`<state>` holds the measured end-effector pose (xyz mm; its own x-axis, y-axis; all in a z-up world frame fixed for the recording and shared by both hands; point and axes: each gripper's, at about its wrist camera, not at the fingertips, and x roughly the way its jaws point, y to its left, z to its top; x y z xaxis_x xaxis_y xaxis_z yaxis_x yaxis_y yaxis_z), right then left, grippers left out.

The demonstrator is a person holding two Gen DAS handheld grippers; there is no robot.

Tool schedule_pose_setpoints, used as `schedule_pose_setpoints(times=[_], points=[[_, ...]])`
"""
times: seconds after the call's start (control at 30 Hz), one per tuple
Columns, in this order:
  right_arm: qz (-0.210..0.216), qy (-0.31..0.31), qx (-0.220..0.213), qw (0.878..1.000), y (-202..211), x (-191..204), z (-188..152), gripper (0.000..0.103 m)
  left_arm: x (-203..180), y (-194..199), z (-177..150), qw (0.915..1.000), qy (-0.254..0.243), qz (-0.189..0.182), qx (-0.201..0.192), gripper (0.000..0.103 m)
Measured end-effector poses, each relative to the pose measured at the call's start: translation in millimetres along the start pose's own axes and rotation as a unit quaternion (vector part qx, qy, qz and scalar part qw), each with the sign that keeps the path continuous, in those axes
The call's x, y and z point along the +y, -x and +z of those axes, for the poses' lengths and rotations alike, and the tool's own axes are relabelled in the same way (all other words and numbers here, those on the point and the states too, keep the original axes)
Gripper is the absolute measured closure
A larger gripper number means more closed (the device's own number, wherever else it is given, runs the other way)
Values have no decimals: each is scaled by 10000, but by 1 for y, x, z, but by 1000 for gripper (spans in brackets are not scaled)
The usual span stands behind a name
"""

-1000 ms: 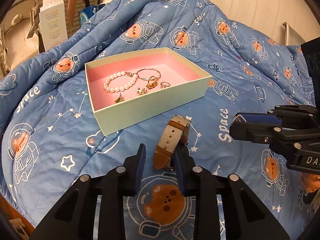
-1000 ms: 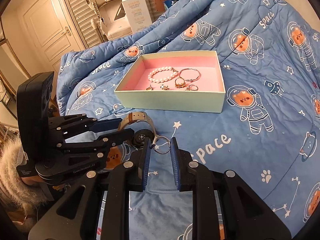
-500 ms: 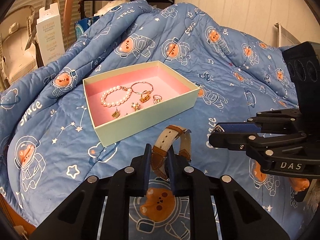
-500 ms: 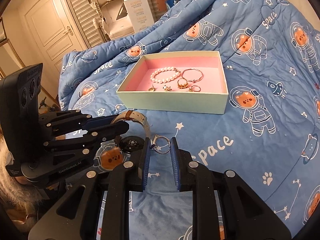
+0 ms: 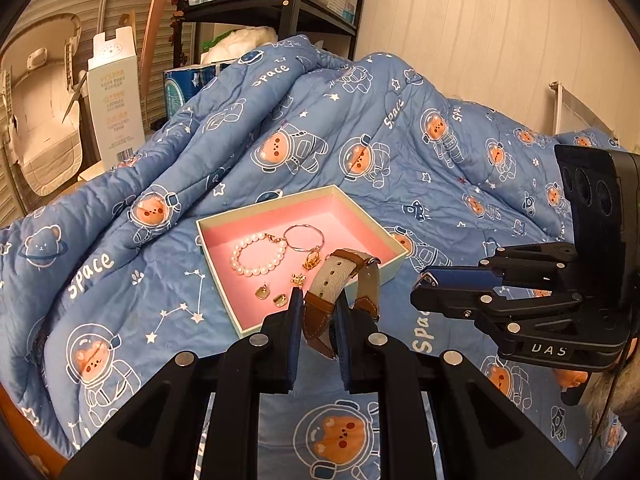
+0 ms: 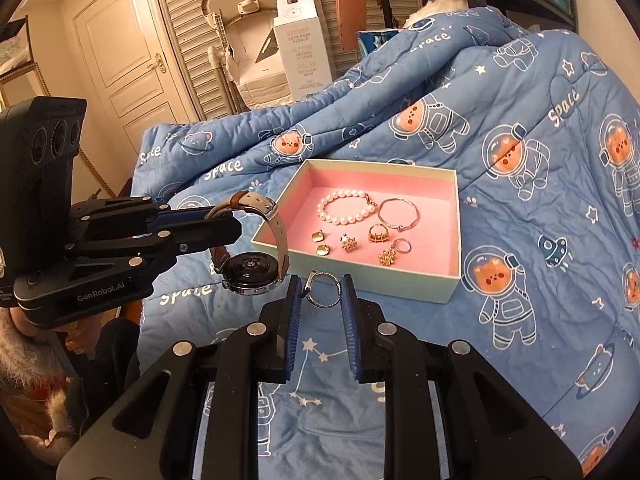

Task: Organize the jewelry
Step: 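Lift and carry the watch and silver ring over the pink-lined box, then lower the watch and ring into the box and open both tools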

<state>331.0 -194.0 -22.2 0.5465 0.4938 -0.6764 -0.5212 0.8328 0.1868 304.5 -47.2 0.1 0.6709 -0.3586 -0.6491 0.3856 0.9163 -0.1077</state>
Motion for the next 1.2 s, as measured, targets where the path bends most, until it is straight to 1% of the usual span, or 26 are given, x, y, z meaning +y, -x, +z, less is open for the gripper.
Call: schedule_pose_setpoints(times=[0.2,0.33,0.53,0.6,0.7,0.8,0.93,1.03,1.2], points=[[-100,50,10,9999,-15,-8,22,82,17,-17,15,9997,131,176,111,88],[-228,0,100,9997,-33,-20,37,82,31,-34,28,9989,193,353,221,88],[-304,-154,448,9984,-70,-43,57,82,46,-64,45,9974,209,536,444,88],[-377,-228,559,9975,-81,-51,61,82,51,-76,50,9964,293,593,523,88],[-355,-338,755,9959,-98,-62,68,82,58,-92,56,9949,433,679,610,88],[-426,-310,883,9947,-110,-66,73,82,61,-105,60,9936,498,769,661,88],[-523,-269,1022,9930,-126,-69,77,82,62,-123,61,9911,630,831,826,88],[-564,-213,1117,9919,-136,-70,79,82,59,-131,58,9897,557,1012,843,88],[-705,-128,1299,9889,-153,-75,80,82,56,-139,57,9890,478,1129,827,88]])
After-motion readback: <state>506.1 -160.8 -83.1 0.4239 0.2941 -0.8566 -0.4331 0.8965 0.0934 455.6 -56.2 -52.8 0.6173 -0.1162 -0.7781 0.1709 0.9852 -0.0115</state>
